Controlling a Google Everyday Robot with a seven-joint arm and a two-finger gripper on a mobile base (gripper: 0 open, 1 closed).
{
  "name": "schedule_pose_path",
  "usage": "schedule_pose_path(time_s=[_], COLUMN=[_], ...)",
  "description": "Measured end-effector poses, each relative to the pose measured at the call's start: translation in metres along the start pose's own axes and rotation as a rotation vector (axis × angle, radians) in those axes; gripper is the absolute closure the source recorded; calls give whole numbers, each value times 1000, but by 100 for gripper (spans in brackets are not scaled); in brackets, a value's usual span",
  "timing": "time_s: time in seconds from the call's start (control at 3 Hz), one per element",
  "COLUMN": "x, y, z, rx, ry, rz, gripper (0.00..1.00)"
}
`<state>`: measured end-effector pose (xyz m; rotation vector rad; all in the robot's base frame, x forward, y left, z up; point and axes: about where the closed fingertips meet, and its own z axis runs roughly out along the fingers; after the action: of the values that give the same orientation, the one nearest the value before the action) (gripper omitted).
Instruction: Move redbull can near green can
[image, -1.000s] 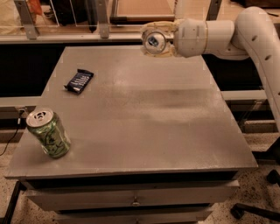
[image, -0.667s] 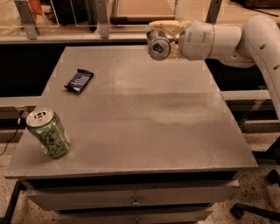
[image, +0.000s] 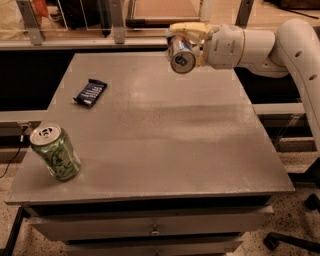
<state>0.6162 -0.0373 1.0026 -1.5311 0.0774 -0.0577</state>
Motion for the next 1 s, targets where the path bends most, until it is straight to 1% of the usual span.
schedule_pose_path(time_s=[0.33,0.67,1.0], x=[-5,-12,-13], y=[-4,-9,-10], z=[-7,-14,-11], rx=[-6,-13,-9], ry=[-49,-81,-90], rz=[-173,-384,-462], gripper=[100,100,100])
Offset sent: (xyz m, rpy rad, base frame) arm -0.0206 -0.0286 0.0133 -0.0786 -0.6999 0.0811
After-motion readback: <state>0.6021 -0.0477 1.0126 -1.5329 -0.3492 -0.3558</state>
